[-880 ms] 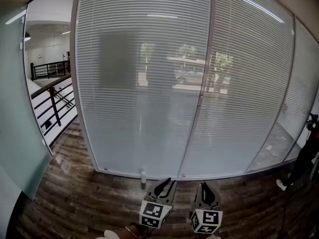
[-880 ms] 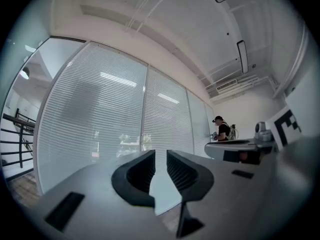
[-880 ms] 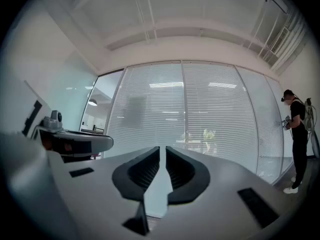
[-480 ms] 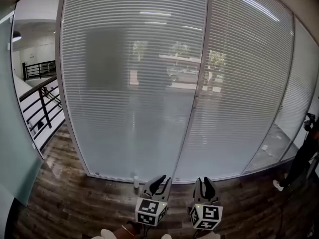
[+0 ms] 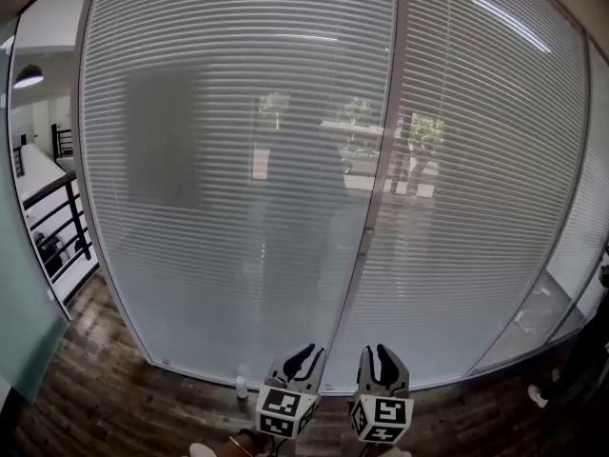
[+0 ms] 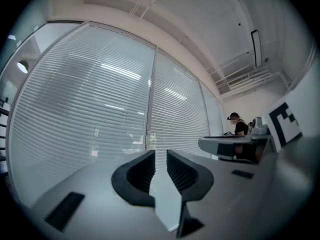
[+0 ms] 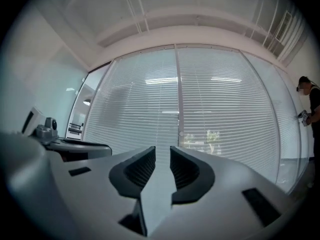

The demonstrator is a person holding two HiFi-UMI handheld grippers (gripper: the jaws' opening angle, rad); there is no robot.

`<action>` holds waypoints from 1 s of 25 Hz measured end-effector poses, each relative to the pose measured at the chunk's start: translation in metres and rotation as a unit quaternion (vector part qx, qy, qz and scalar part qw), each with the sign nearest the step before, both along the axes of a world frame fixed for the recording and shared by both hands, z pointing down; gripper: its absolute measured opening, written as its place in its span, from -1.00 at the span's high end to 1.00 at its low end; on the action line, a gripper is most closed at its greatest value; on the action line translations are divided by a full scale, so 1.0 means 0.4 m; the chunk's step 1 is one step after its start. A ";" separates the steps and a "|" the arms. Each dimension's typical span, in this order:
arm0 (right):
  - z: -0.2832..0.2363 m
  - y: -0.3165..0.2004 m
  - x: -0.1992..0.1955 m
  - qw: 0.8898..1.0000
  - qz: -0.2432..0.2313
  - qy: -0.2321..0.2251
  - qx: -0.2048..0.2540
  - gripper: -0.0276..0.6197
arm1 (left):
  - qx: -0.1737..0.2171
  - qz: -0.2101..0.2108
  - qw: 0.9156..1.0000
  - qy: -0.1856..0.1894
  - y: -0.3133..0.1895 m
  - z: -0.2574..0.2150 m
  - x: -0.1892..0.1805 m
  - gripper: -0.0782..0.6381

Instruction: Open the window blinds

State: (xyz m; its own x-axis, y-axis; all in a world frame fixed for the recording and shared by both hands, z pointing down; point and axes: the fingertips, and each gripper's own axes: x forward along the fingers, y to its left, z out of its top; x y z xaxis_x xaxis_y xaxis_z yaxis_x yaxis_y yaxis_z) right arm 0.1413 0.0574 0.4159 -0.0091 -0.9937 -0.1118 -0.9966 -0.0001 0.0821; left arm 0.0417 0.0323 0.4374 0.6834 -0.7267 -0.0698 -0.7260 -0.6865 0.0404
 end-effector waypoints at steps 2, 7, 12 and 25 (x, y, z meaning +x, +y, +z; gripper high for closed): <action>-0.009 -0.091 0.055 1.000 -0.004 0.004 -0.004 0.67 | 0.003 -0.011 1.000 -0.006 -0.085 -0.001 0.050 0.62; -0.064 -0.337 0.140 1.000 -0.006 0.005 0.003 0.67 | 0.009 -0.016 1.000 -0.001 -0.276 -0.038 0.120 0.62; -0.096 -0.620 0.183 0.998 0.009 0.042 -0.038 0.67 | 0.016 -0.016 1.000 -0.004 -0.475 -0.062 0.165 0.62; -0.145 -0.998 0.260 0.959 0.092 0.249 -0.104 0.60 | -0.006 0.026 0.999 0.028 -0.838 -0.092 0.265 0.62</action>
State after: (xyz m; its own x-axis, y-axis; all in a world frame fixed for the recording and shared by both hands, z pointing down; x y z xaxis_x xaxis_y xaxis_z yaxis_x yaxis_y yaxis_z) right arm 0.2453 -0.3419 0.3578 0.1677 -0.9839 0.0617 -0.8187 -0.1041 0.5647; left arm 0.1477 -0.3027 0.4005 0.7153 -0.6914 -0.1014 -0.6857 -0.7225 0.0887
